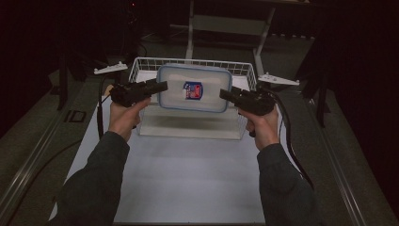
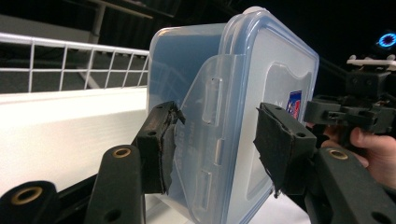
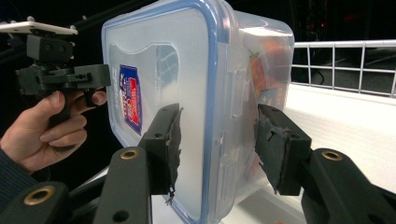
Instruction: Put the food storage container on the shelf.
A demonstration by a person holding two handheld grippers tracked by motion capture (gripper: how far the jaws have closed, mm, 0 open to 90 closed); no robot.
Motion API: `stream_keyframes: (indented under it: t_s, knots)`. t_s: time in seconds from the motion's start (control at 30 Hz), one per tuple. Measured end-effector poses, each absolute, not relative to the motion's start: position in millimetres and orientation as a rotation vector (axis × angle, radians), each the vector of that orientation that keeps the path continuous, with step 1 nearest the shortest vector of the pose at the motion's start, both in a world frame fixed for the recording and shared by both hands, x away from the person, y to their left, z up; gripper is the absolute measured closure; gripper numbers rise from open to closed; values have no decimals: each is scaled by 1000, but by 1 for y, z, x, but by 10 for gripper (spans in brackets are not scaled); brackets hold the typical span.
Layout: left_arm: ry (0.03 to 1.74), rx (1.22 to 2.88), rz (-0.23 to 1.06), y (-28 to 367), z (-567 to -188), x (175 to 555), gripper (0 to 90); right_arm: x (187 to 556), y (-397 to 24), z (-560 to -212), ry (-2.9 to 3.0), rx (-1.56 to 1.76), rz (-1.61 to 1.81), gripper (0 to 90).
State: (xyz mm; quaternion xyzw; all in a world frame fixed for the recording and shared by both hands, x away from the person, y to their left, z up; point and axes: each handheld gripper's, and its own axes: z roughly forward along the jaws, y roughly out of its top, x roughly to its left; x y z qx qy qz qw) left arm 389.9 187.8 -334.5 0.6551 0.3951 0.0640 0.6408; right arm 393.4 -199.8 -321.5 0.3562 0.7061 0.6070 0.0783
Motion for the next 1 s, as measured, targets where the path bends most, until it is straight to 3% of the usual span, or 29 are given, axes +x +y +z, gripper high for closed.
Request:
stream_keyframes:
  t_s: [0.83, 0.9, 1.0]
  knots:
    - [963, 1456, 160, 184, -343, 401, 482, 412, -200, -334, 2110, 1170, 1814, 486]
    - [977, 1462, 165, 182, -342, 402, 480, 414, -199, -336, 2124, 1181, 1773, 533]
    - [990, 1444, 154, 182, -345, 407, 460, 416, -195, -342, 2128, 1207, 1736, 491]
